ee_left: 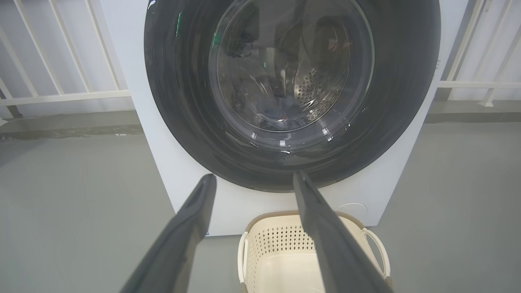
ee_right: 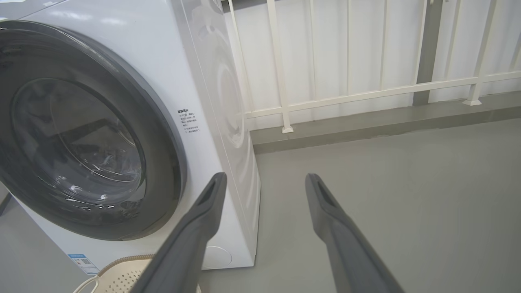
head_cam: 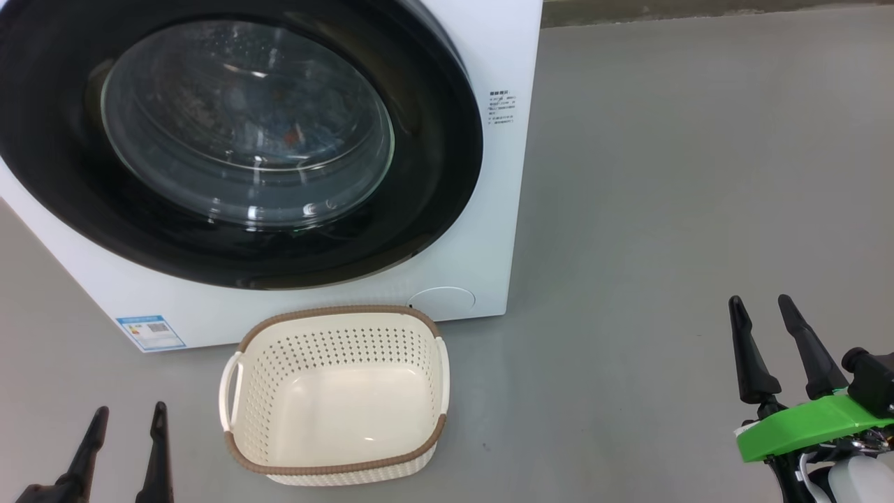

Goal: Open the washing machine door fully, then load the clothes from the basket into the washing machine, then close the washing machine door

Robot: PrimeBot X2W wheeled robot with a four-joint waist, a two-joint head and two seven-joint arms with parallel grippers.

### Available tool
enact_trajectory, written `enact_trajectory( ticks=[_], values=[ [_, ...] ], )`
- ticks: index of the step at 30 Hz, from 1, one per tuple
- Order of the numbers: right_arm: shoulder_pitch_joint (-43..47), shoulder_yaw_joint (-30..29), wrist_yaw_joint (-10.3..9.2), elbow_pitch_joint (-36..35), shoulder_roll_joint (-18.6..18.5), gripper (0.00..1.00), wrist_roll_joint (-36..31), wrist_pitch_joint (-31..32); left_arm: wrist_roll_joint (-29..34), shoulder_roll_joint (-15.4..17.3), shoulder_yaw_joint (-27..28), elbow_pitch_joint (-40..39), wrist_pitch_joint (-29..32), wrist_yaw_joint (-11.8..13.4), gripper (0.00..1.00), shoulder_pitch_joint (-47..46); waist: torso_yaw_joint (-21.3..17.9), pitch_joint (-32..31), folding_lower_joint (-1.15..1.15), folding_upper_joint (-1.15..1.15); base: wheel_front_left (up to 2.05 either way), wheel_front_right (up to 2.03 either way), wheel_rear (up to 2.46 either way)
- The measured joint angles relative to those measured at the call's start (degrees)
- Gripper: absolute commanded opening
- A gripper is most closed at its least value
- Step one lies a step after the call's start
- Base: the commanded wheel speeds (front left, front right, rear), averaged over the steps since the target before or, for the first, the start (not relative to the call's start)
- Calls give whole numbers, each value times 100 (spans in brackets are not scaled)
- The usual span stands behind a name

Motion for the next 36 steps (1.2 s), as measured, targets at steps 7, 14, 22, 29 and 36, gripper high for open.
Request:
enact_trajectory(
  ticks=[7,14,22,29,36],
  values=[
    [1,-24,0,-34,1,100,0,0,140,-5,56,-73,0,-33,100,3,-2,11,0,0,0,0,0],
    [147,16,1,276,221,0,-2,3,189,-240,40,212,8,-33,0,46,-1,13,0,0,0,0,0],
    [479,75,1,677,498,0,51,56,73,-528,-12,548,59,-33,0,220,6,8,2,0,0,0,0],
    [478,21,1,653,501,0,422,160,-411,-527,-24,545,162,-33,0,220,30,-10,4,0,0,0,0],
    [478,-27,1,614,526,0,790,267,-880,-528,-47,521,304,-33,0,216,53,-14,1,0,0,0,0]
  ],
)
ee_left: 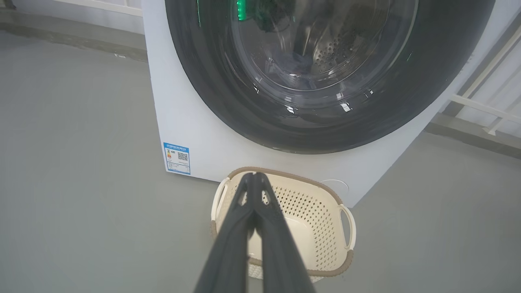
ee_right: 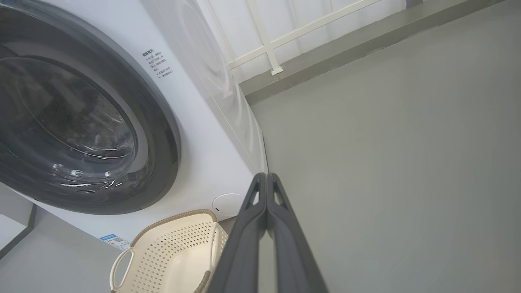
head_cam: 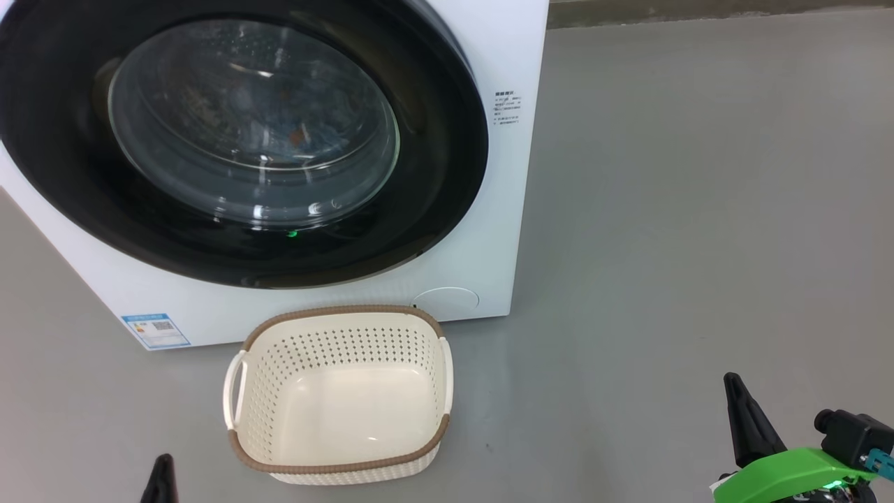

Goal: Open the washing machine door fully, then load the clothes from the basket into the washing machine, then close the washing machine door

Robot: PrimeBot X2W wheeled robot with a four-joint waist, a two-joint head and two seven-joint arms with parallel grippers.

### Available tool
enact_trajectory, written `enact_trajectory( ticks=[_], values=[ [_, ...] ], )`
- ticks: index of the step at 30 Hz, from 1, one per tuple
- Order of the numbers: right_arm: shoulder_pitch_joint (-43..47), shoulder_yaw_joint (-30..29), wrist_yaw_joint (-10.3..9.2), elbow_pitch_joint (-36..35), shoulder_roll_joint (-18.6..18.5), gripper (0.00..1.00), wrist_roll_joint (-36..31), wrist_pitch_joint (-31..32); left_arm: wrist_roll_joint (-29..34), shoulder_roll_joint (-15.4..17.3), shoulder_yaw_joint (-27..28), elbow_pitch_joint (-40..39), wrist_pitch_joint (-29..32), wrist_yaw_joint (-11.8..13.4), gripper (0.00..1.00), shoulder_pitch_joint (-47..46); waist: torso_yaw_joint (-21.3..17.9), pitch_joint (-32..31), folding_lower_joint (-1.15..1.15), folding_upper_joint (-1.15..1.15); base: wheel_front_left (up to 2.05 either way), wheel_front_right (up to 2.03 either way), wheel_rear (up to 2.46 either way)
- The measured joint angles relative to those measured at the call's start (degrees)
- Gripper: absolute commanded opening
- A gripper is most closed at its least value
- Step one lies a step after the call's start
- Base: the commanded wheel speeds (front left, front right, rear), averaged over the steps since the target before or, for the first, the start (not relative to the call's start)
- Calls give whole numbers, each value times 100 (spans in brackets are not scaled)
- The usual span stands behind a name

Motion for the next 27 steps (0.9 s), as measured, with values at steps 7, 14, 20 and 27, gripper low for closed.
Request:
enact_trajectory(
  ticks=[7,14,20,27],
  values=[
    [-2,-37,-1,-43,27,0,378,135,-444,-3,-20,-38,103,0,0,-14,22,-11,-1,0,0,0,0],
    [-7,-103,-1,-81,60,0,766,249,-916,-11,-40,-75,212,0,0,-20,45,-22,-1,0,0,0,0],
    [-12,-167,-1,-125,78,0,1077,348,-1318,-15,-53,-114,310,0,0,-27,63,-31,-1,0,0,0,0],
    [-14,-210,-1,-166,102,0,1462,449,-1794,-24,-66,-165,427,0,0,-43,86,-42,-1,0,0,0,0]
  ],
)
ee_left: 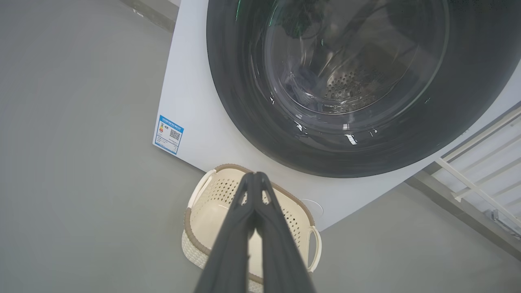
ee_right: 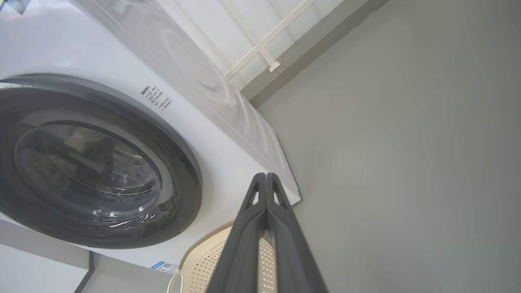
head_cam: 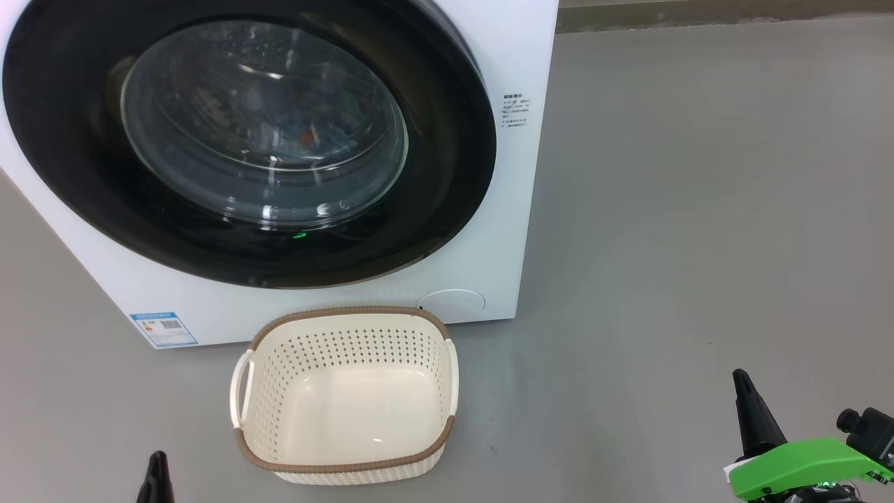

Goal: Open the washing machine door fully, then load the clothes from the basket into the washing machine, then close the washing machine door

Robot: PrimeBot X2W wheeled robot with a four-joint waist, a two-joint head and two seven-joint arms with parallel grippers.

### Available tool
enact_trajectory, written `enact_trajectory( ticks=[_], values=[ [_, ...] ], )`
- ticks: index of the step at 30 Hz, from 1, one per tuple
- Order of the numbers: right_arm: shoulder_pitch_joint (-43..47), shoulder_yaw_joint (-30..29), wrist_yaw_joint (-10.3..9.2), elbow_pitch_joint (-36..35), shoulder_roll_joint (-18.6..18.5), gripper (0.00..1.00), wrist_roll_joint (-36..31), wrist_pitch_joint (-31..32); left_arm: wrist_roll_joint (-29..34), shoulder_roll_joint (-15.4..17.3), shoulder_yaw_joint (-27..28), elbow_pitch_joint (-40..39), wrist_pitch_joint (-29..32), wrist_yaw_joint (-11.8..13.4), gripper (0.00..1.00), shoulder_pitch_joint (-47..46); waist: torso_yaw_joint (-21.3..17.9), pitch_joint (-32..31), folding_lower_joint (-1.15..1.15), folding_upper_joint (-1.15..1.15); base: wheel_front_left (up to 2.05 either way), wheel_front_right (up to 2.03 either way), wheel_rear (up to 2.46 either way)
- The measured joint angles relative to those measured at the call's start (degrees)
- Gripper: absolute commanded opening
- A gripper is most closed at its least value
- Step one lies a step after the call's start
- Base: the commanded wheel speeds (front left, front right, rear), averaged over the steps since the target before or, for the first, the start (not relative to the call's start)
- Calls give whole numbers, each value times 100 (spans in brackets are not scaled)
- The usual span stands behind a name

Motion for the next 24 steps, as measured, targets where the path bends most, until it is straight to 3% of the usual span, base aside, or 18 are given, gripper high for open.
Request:
enact_trajectory(
  ticks=[24],
  values=[
    [-43,-203,0,-163,83,0,1341,406,-1635,-37,-74,-156,399,1,0,-124,79,-39,0,0,0,0,0]
  ],
)
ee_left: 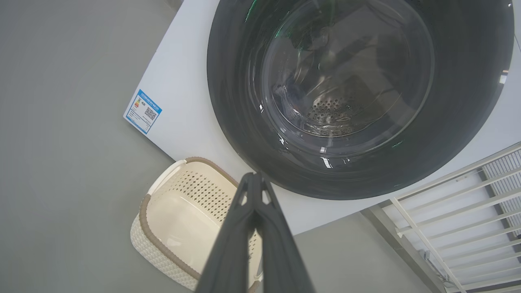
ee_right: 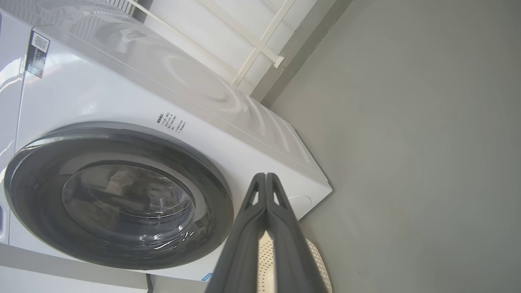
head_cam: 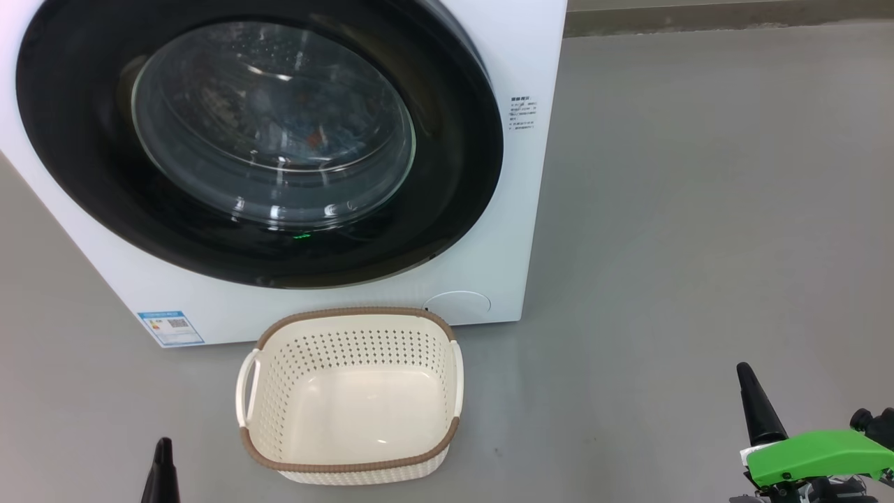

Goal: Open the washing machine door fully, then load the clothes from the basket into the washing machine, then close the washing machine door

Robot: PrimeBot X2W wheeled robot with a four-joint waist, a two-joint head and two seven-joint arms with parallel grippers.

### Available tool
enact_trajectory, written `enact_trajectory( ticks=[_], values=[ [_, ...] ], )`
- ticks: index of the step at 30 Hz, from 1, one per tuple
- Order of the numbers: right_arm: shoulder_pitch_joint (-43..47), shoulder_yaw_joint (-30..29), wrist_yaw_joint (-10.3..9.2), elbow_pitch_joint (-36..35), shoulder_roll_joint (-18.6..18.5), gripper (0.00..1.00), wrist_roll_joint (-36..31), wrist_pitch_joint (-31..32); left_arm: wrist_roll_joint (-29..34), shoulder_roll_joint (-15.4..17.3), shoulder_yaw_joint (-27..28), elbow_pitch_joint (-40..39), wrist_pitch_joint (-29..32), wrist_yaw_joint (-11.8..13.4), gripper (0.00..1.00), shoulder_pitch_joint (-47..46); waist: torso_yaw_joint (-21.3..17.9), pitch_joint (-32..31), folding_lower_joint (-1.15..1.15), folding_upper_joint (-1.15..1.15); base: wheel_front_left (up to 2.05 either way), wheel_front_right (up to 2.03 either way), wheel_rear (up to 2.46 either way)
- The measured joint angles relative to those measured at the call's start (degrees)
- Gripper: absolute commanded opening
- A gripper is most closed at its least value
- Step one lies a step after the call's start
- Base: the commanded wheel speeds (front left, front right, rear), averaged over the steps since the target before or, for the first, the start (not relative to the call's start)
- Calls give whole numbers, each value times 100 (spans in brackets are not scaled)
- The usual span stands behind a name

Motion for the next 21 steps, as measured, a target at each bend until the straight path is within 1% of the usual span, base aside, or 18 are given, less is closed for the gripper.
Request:
enact_trajectory(
  ticks=[21],
  values=[
    [-19,-172,-15,-114,79,0,1066,345,-1322,-21,-59,-121,341,0,0,-88,63,-31,0,0,0,0,0]
  ],
)
